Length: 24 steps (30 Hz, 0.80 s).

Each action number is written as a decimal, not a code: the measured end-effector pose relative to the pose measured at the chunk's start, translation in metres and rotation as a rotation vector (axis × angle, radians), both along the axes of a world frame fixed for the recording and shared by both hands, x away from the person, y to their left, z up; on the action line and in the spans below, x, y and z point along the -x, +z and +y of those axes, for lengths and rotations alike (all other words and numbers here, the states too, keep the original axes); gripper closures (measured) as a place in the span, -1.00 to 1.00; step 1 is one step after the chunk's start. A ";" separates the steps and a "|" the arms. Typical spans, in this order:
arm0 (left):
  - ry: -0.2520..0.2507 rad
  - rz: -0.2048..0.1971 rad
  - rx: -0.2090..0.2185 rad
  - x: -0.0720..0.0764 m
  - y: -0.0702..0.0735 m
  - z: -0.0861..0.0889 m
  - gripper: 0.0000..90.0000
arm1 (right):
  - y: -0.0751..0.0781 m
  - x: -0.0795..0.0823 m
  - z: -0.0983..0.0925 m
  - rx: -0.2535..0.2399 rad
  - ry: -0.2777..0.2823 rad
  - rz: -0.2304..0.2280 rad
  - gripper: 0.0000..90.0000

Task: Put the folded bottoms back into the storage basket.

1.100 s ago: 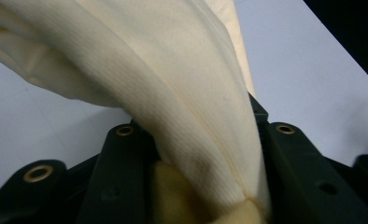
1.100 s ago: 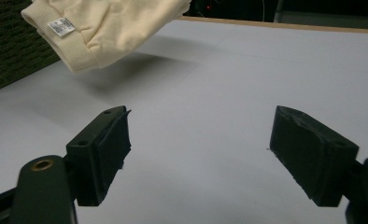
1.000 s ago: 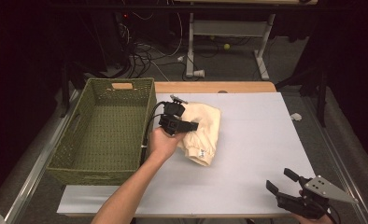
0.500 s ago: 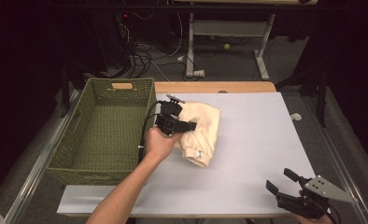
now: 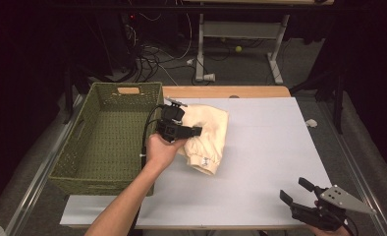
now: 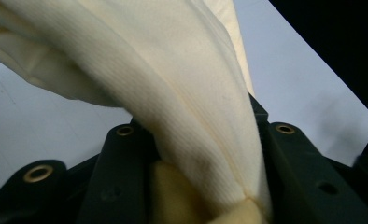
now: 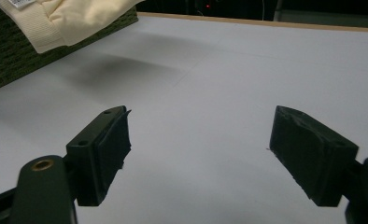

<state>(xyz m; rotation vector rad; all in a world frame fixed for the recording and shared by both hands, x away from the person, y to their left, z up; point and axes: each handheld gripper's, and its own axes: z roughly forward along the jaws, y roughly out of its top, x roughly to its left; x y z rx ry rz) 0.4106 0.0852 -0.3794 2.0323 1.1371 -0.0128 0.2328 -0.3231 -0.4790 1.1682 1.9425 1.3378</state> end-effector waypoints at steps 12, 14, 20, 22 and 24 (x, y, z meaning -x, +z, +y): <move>0.006 -0.015 0.020 0.009 0.009 0.013 0.36 | 0.000 0.000 -0.001 -0.006 -0.006 0.003 -0.53; 0.013 -0.018 0.025 0.010 0.011 0.018 0.36 | 0.000 0.000 -0.001 -0.007 -0.006 0.005 -0.53; 0.030 -0.020 0.041 0.013 0.014 0.030 0.36 | 0.000 0.000 -0.002 -0.007 -0.009 0.005 -0.53; 0.034 -0.023 0.045 0.014 0.015 0.034 0.36 | 0.000 0.000 -0.002 -0.008 -0.010 0.005 -0.53; 0.039 -0.024 0.046 0.014 0.015 0.037 0.36 | -0.001 -0.001 -0.002 -0.009 -0.011 0.006 -0.53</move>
